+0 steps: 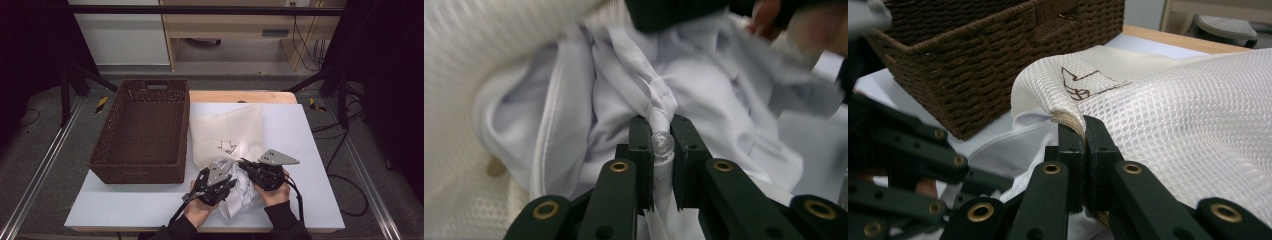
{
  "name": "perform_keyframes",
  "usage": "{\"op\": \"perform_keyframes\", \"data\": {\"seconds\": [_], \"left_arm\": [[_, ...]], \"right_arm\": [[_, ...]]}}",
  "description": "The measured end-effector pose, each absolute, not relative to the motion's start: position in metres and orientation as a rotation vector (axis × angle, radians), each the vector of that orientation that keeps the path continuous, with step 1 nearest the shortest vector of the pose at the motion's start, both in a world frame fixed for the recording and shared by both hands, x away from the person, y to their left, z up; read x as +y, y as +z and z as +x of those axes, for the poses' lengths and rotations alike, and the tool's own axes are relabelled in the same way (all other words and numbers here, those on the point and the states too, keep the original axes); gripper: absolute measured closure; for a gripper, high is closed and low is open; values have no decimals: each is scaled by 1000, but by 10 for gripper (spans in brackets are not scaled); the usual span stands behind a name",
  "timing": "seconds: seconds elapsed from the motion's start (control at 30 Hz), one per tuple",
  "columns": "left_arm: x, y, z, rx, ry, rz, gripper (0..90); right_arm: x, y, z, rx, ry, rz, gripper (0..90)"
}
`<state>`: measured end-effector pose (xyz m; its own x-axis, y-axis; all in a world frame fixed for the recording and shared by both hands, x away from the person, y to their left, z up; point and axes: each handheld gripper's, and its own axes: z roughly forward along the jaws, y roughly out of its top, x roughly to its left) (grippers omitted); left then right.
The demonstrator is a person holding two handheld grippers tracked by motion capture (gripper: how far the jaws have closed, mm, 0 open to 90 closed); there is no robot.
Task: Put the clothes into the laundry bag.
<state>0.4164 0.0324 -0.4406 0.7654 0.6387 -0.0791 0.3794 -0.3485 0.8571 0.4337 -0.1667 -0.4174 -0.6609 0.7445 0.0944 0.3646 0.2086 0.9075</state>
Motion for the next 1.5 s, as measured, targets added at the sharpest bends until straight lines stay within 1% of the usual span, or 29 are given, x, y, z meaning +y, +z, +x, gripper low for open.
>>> {"op": "perform_keyframes", "data": {"seconds": [0.13,0.17,0.2,0.23,0.3,0.4,0.47,0.57,0.6,0.63,0.7,0.77,0.8,0.9,0.93,0.97,1.0,1.07,1.1,1.13,1.17,1.2,1.23,1.3,1.37,1.4,1.43,1.47,1.5], "left_arm": [[24,-433,427,774,373,1985,806],[18,-439,439,800,406,2011,805],[18,-439,439,800,406,2011,805],[14,-447,453,849,391,2001,803],[12,-454,462,854,410,1991,797],[12,-456,464,847,432,1982,780],[14,-455,462,848,442,1973,676],[26,-444,453,840,444,1988,485],[33,-439,449,829,460,1986,485],[49,-428,440,811,463,1967,418],[65,-420,432,812,453,1953,402],[72,-418,428,819,464,1959,403],[83,-421,422,833,491,1985,404],[91,-431,419,853,489,2001,410],[93,-435,420,866,473,1999,410],[94,-448,426,908,385,1987,410],[94,-448,426,908,385,1987,410],[89,-463,438,934,288,2001,429],[89,-465,438,914,289,1989,498],[89,-465,438,914,289,1989,594],[86,-466,437,888,317,1991,631],[86,-466,437,888,317,1991,725],[83,-464,436,864,333,1996,725],[76,-458,434,832,309,1985,863],[67,-450,430,769,321,1980,871],[67,-450,430,769,321,1980,872],[54,-442,426,712,336,1964,873],[54,-442,426,712,336,1964,873],[39,-437,427,679,345,1961,873]], "right_arm": [[-164,-413,431,2135,1435,1009,879],[-166,-412,430,2131,1446,1011,879],[-166,-412,430,2131,1446,1011,879],[-168,-412,430,2125,1456,1016,879],[-169,-413,430,2122,1450,1025,879],[-170,-415,431,2113,1443,1038,879],[-172,-416,432,2105,1447,1053,877],[-173,-417,433,2095,1436,1059,873],[-173,-417,433,2095,1436,1059,873],[-174,-417,433,2093,1435,1064,871],[-173,-417,433,2091,1433,1061,870],[-173,-417,433,2095,1427,1055,869],[-173,-417,434,2096,1426,1053,868],[-173,-417,433,2096,1423,1054,866],[-173,-417,433,2097,1422,1056,866],[-173,-417,434,2098,1421,1056,866],[-173,-417,434,2098,1421,1056,866],[-171,-418,433,2103,1418,1052,866],[-171,-418,433,2105,1414,1055,867],[-171,-418,433,2105,1414,1055,867],[-170,-418,433,2108,1406,1047,870],[-170,-418,433,2108,1406,1047,870],[-170,-418,434,2107,1408,1049,871],[-170,-418,434,2108,1414,1052,876],[-169,-418,434,2110,1417,1050,877],[-169,-418,434,2110,1417,1050,877],[-169,-418,434,2111,1432,1043,878],[-169,-418,434,2111,1432,1043,878],[-169,-418,433,2110,1443,1044,879]]}}
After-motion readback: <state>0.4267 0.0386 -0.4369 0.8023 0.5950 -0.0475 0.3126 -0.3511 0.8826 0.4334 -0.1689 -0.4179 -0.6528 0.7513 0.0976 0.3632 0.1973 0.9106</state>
